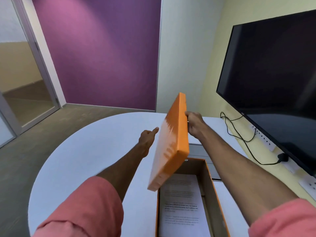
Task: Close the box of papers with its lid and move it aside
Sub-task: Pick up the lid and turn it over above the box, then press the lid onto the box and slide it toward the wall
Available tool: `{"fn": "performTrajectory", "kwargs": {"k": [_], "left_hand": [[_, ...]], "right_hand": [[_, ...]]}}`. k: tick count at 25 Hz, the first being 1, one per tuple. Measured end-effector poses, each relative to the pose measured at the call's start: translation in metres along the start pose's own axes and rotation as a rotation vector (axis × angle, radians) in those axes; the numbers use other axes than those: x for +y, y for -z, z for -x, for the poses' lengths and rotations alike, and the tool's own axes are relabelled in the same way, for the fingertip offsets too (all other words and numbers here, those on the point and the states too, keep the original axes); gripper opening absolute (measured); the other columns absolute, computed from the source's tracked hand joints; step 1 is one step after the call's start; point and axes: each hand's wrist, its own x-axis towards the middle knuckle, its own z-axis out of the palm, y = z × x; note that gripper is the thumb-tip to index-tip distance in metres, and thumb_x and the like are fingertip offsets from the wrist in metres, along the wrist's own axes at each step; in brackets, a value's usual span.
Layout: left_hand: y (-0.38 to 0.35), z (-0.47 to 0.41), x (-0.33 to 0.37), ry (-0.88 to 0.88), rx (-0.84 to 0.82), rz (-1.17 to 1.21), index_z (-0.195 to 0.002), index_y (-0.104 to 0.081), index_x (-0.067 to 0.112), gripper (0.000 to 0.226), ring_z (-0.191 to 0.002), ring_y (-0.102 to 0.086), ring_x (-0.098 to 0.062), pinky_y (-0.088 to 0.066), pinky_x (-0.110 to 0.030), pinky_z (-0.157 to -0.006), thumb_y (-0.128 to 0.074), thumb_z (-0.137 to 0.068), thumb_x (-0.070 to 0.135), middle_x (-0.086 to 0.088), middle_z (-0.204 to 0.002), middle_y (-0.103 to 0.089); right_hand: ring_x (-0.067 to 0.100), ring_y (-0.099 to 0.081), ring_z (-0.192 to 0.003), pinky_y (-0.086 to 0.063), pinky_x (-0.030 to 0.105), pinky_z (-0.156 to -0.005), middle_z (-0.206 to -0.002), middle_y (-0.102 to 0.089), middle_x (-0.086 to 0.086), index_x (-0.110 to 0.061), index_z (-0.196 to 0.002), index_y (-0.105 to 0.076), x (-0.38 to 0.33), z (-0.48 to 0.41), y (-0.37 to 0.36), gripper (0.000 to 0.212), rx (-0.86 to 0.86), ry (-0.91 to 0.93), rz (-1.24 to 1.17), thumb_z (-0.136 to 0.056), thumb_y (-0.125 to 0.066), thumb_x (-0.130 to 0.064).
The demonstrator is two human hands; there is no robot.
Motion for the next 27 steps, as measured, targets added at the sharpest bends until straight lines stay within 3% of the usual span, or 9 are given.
{"fn": "performTrajectory", "kwargs": {"k": [3, 5, 9, 11, 13, 15, 17, 20, 27], "left_hand": [[0.009, -0.007, -0.026, 0.106, -0.028, -0.068, -0.143, -0.03, 0.009, 0.07, -0.127, -0.047, -0.035, -0.04, -0.049, -0.101, -0.044, -0.092, 0.056, -0.016, -0.144, -0.042], [0.011, -0.011, -0.034, 0.174, -0.036, 0.023, -0.149, -0.02, 0.012, 0.081, -0.131, -0.044, -0.039, -0.038, -0.055, -0.105, -0.044, -0.089, 0.061, -0.016, -0.15, -0.037], [0.01, -0.02, -0.031, 0.2, -0.007, 0.062, -0.145, -0.032, 0.01, 0.076, -0.127, -0.048, -0.039, -0.038, -0.054, -0.104, -0.045, -0.09, 0.059, -0.016, -0.145, -0.045], [0.01, -0.022, -0.029, 0.174, 0.054, 0.037, -0.138, -0.04, 0.006, 0.067, -0.12, -0.053, -0.038, -0.043, -0.052, -0.097, -0.054, -0.09, 0.051, -0.017, -0.137, -0.051], [0.01, -0.025, -0.03, 0.166, 0.072, 0.013, -0.133, -0.043, 0.005, 0.065, -0.114, -0.056, -0.036, -0.046, -0.048, -0.088, -0.063, -0.086, 0.046, -0.016, -0.132, -0.055], [0.007, -0.026, -0.033, 0.163, 0.068, -0.003, -0.132, -0.041, 0.005, 0.066, -0.114, -0.056, -0.036, -0.047, -0.047, -0.086, -0.067, -0.084, 0.042, -0.015, -0.13, -0.054], [0.0, -0.024, -0.035, 0.145, 0.052, -0.006, -0.132, -0.042, 0.006, 0.064, -0.115, -0.055, -0.036, -0.048, -0.045, -0.087, -0.069, -0.084, 0.039, -0.014, -0.131, -0.053], [-0.009, -0.022, -0.046, 0.093, 0.079, -0.05, -0.129, -0.044, 0.006, 0.065, -0.113, -0.054, -0.032, -0.048, -0.039, -0.083, -0.07, -0.08, 0.039, -0.015, -0.129, -0.053], [-0.031, -0.013, -0.092, 0.097, 0.05, -0.186, -0.126, -0.041, 0.006, 0.051, -0.097, -0.049, -0.021, -0.043, -0.033, -0.076, -0.061, -0.087, 0.033, -0.01, -0.114, -0.049]], "right_hand": [[0.025, -0.06, -0.066, -0.053, 0.037, -0.062, -0.078, -0.062, 0.011, 0.0, -0.105, -0.061, -0.007, -0.001, 0.023, 0.023, -0.007, -0.021, -0.012, -0.097, -0.05, -0.019], [0.026, -0.062, -0.068, -0.052, 0.038, -0.06, -0.08, -0.065, 0.012, -0.002, -0.101, -0.06, -0.007, -0.003, 0.038, 0.027, 0.002, -0.035, 0.035, -0.098, -0.05, -0.026], [0.02, -0.062, -0.053, -0.051, 0.032, -0.053, -0.065, -0.066, 0.008, -0.005, -0.081, -0.06, 0.003, -0.011, 0.06, 0.028, 0.023, -0.025, 0.072, -0.098, -0.05, -0.024], [0.017, -0.06, -0.049, -0.05, 0.027, -0.049, -0.069, -0.064, 0.009, -0.005, -0.092, -0.06, 0.016, -0.016, 0.07, 0.018, 0.047, 0.04, 0.163, -0.098, -0.048, -0.018], [0.021, -0.059, -0.064, -0.047, 0.028, -0.054, -0.088, -0.062, 0.014, -0.006, -0.111, -0.056, 0.028, -0.021, 0.079, 0.019, 0.087, 0.127, 0.313, -0.098, -0.043, -0.013], [0.026, -0.057, -0.075, -0.047, 0.03, -0.063, -0.098, -0.061, 0.016, -0.004, -0.108, -0.057, 0.039, -0.023, 0.088, 0.022, 0.095, 0.149, 0.411, -0.097, -0.04, -0.011], [0.027, -0.058, -0.079, -0.049, 0.035, -0.074, -0.098, -0.061, 0.015, -0.009, -0.101, -0.06, 0.049, -0.02, 0.095, 0.023, 0.062, 0.094, 0.425, -0.097, -0.041, -0.022], [0.032, -0.064, -0.101, -0.052, 0.048, -0.094, -0.114, -0.064, 0.011, -0.01, -0.121, -0.057, 0.075, -0.018, 0.107, 0.041, 0.002, 0.045, 0.512, -0.094, -0.05, -0.041], [0.033, -0.056, -0.117, -0.049, 0.049, -0.097, -0.132, -0.053, 0.01, -0.013, -0.141, -0.035, 0.144, 0.005, 0.136, 0.05, -0.025, -0.056, 0.507, -0.096, -0.054, -0.023]]}}
